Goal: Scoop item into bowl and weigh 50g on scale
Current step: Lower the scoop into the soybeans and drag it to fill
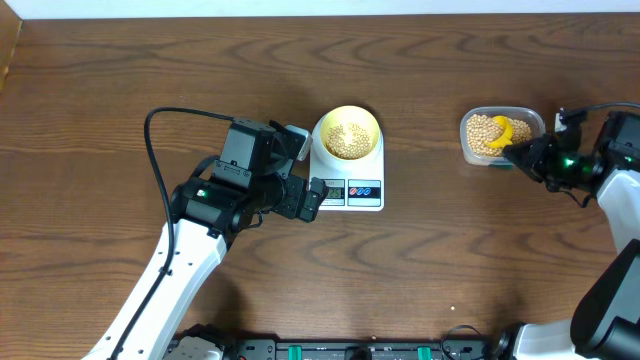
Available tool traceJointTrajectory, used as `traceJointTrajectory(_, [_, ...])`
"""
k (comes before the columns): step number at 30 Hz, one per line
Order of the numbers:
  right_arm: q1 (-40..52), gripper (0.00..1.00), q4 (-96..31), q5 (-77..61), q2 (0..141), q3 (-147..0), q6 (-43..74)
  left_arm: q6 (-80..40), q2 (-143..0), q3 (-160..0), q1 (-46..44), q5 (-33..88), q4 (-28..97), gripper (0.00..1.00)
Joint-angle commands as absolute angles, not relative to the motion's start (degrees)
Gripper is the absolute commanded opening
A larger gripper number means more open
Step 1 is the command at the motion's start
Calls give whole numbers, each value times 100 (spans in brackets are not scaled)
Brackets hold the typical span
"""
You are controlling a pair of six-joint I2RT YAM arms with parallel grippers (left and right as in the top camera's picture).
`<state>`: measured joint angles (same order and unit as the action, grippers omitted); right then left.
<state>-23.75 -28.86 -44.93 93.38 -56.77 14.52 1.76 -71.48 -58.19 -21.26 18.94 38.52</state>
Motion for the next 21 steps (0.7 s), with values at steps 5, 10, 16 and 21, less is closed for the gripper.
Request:
traceJointTrajectory(5, [-2733, 1, -2921, -5367, 9421, -5730, 1592, 255, -7148, -5824, -2106, 1848, 3848, 98])
traceJointTrajectory(10, [-2932, 1, -2958, -5749, 9421, -5730, 1634, 257, -7148, -5824, -2106, 1848, 3848, 98])
traceJointTrajectory(16, [-3122, 1, -2967, -5916, 9421, -5730, 1802, 257, -7148, -5824, -2106, 1848, 3848, 98])
traceJointTrajectory(21, [-3225, 1, -2965, -6364, 9421, -5730, 1800, 255, -7148, -5824, -2106, 1848, 3848, 98])
